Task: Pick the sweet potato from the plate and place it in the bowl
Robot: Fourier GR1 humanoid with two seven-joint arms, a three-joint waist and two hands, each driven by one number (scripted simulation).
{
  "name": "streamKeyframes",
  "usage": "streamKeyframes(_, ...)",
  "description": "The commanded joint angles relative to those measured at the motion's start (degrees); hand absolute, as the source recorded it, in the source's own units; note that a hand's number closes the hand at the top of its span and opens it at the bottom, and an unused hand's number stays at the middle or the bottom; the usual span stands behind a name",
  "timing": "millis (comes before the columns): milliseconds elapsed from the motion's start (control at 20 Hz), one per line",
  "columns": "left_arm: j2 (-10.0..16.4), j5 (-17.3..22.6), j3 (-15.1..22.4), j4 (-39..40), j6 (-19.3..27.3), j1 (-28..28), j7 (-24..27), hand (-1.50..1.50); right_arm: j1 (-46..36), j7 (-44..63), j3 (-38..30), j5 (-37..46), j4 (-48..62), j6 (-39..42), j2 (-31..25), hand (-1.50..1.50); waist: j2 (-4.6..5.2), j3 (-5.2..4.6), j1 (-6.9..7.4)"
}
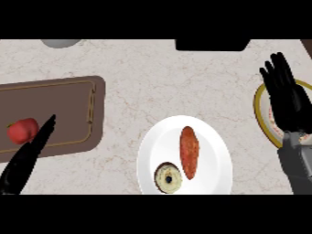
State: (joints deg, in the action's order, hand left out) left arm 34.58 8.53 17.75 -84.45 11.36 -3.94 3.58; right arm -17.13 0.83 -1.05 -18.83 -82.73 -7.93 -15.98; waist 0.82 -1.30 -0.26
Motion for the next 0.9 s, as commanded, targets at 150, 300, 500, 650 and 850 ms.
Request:
streamKeyframes(150, -2.32, 0.42, -4.31, -4.11, 4.24, 8.09, -1.03, 0.0, -4.49, -3.04, 5.62, -10.88, 4.07, 23.05, 2.31, 1.5, -0.03, 1.79, 3.01)
streamKeyframes(300, -4.04, 1.29, -5.88, -4.31, 6.5, 9.69, -1.37, 0.0, -5.67, -6.8, 6.1, 8.81, 3.81, 18.21, -11.63, 1.5, -0.28, 0.96, 1.19)
streamKeyframes(500, -4.51, 0.95, -7.29, -4.82, 7.96, 14.98, -6.64, 0.0, -1.64, -23.18, 0.53, -7.78, 20.31, 35.9, -2.47, -1.5, 0.05, 1.6, 1.41)
streamKeyframes(650, -4.86, -0.22, -6.82, -5.88, 9.06, 16.96, -9.06, 0.0, -2.29, -31.73, 3.45, -1.14, 20.36, 44.92, -7.47, -1.5, -0.15, 1.59, 1.41)
streamKeyframes(850, -4.98, 0.01, -7.69, -4.57, 8.26, 19.29, -11.18, 0.0, -6.75, -36.77, 4.96, 8.39, 21.49, 45.78, -13.24, -1.5, -0.45, 1.43, 1.24)
